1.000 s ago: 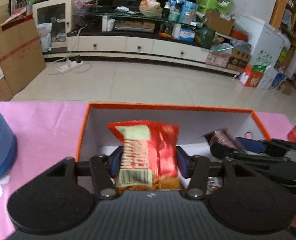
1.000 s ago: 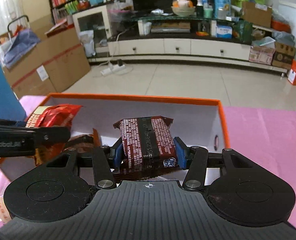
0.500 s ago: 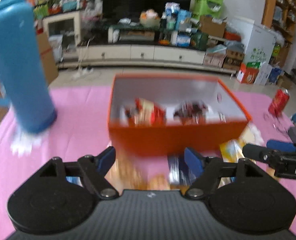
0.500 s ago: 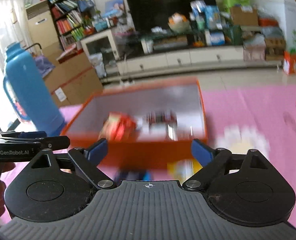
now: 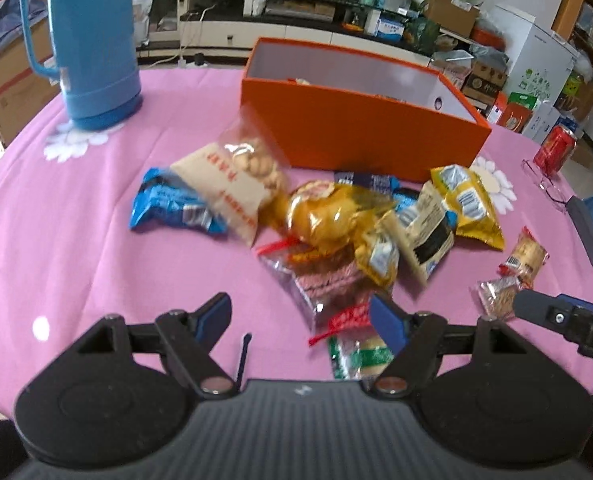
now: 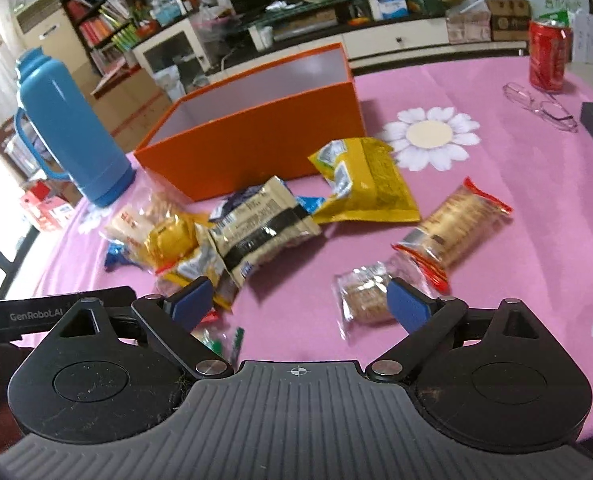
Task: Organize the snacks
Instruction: 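Move both tools back over the remaining snacks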
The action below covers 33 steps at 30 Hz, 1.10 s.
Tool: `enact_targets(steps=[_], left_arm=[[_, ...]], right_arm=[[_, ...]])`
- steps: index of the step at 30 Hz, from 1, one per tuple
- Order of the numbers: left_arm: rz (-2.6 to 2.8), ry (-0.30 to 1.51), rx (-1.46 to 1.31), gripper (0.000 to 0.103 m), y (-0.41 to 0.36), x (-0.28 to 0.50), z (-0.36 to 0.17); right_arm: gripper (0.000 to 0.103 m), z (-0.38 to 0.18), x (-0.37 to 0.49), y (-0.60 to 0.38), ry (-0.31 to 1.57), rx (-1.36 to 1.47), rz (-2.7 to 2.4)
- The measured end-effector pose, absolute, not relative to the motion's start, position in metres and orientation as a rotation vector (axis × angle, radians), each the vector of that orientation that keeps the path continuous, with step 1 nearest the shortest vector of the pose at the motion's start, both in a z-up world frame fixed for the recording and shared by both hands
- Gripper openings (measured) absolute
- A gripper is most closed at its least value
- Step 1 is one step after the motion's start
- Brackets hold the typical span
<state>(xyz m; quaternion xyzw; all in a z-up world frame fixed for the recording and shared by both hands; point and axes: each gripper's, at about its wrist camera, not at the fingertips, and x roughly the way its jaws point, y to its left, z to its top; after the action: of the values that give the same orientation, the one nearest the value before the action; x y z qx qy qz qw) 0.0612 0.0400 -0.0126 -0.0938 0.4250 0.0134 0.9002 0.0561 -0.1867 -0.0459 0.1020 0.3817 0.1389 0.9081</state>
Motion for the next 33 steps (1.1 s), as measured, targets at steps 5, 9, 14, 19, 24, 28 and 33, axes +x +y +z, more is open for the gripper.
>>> enact_targets(steps=[5, 9, 14, 19, 24, 28, 33], left_arm=[[0.009, 0.915, -0.199, 0.076, 0.045, 0.055, -0.023], [-0.049, 0.963, -0.187, 0.076, 0.036, 0.049, -0.038], [-0.108, 0.971, -0.161, 0.076, 0.009, 0.060, -0.045], [-0.163, 0.981, -0.175, 0.076, -0.011, 0.068, -0.051], [-0.114, 0.988, -0.135, 0.070, -0.015, 0.073, -0.059], [-0.091, 1.010, -0.162, 0.066, 0.007, 0.067, -0.057], [-0.051, 1.014, -0.167, 0.066, 0.038, 0.050, -0.056]], right_arm=[[0.086, -0.049, 0.047, -0.182, 0.804, 0.172, 0.300], [0.086, -0.060, 0.049, -0.189, 0.824, 0.168, 0.280], [0.086, -0.068, 0.058, -0.208, 0.841, 0.212, 0.228], [0.086, -0.070, 0.061, -0.227, 0.833, 0.227, 0.173], [0.086, -0.075, 0.065, -0.240, 0.845, 0.269, 0.149], [0.087, -0.076, 0.064, -0.238, 0.845, 0.245, 0.157], [0.087, -0.081, 0.070, -0.222, 0.853, 0.209, 0.204]])
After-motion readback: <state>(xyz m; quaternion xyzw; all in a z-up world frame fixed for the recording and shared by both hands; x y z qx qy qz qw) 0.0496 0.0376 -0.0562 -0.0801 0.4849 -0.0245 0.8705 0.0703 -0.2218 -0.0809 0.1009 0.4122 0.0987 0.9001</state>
